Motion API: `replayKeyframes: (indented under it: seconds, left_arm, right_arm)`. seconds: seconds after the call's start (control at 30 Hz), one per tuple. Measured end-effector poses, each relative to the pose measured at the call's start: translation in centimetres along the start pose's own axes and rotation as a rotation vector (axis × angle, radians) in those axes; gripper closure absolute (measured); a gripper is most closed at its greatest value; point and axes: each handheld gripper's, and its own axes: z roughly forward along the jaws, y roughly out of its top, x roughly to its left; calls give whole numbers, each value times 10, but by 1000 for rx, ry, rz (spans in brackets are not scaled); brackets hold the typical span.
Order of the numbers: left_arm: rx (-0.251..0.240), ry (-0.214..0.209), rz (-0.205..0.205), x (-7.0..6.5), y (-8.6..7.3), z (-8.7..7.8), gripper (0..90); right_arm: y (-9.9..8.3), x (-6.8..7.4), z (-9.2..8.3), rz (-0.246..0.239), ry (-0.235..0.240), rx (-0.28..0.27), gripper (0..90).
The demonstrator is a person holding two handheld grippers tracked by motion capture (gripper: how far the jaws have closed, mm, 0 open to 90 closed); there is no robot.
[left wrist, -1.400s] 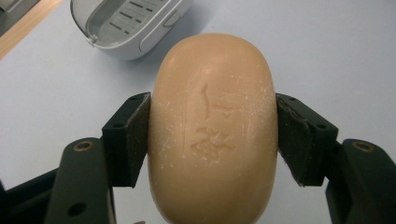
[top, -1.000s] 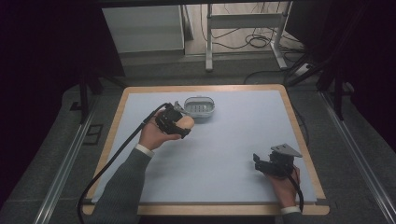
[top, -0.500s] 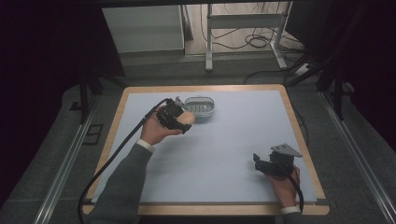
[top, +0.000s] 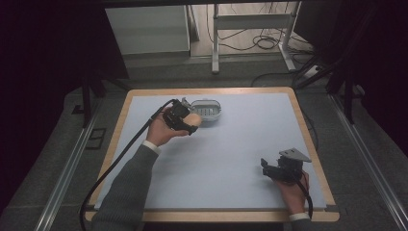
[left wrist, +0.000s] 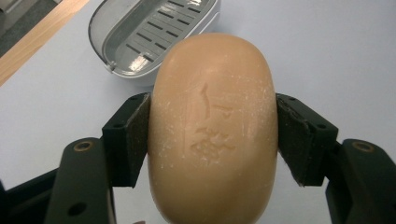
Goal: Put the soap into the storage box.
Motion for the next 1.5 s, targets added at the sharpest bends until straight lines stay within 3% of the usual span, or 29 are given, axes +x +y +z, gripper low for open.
replayKeyframes:
  seconds: [0.83,1.5]
  left_arm:
    - [9,8,-16,16,20,14,325]
    - [49,4,-8,27,39,32,325]
  right_arm:
    - [0,0,0,4,3,0,99]
    - [0,-1,0,8,5,2,99]
